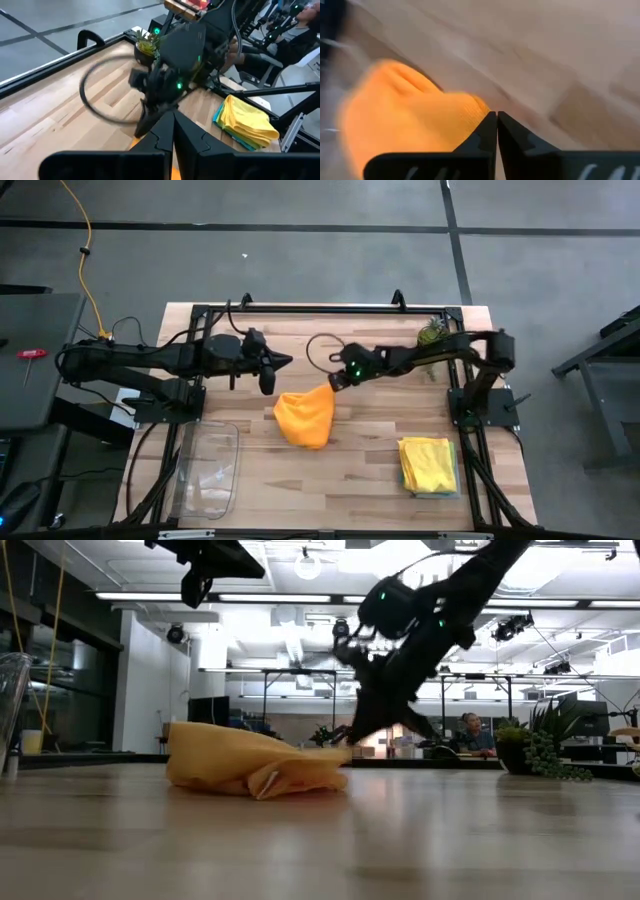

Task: Fold microfiber towels
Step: Fold the orange microfiber cloth

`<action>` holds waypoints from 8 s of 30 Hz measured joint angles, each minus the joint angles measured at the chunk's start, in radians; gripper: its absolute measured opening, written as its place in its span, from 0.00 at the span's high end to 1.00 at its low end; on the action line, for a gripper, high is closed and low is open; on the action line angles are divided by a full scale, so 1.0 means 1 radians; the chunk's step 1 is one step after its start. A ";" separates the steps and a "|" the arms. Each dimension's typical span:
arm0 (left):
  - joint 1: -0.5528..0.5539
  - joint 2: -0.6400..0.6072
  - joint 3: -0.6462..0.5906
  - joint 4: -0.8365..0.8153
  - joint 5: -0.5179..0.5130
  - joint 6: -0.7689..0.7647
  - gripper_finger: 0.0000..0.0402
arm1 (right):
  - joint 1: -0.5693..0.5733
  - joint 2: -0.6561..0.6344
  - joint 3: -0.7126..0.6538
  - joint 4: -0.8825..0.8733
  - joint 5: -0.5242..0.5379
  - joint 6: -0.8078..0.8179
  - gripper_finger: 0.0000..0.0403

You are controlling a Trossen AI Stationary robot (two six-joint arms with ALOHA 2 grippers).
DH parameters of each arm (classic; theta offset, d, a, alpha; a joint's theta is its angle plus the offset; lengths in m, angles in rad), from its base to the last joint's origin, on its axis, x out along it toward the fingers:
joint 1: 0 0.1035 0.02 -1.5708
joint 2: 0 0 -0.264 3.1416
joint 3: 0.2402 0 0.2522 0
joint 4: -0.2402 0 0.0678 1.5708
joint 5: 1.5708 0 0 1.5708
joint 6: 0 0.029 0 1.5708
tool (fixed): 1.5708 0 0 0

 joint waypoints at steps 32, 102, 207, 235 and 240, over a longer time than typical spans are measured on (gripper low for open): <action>0.164 0.193 0.000 0.129 0.169 0.148 0.74 | 0.032 -0.291 0.003 0.199 -0.107 -0.332 1.00; 0.131 0.397 0.000 0.435 0.604 0.341 0.73 | 0.096 -0.290 0.003 0.231 -0.204 -0.516 1.00; 0.130 0.259 0.000 -0.237 0.187 0.321 1.00 | 0.333 0.113 0.004 0.072 -0.084 -0.569 0.49; 0.130 0.260 0.000 -0.233 0.174 0.309 1.00 | 0.338 0.150 0.003 0.260 -0.033 -0.489 0.74; 0.130 0.260 0.000 -0.222 0.170 0.310 1.00 | 0.338 0.149 0.003 0.267 -0.051 -0.476 0.88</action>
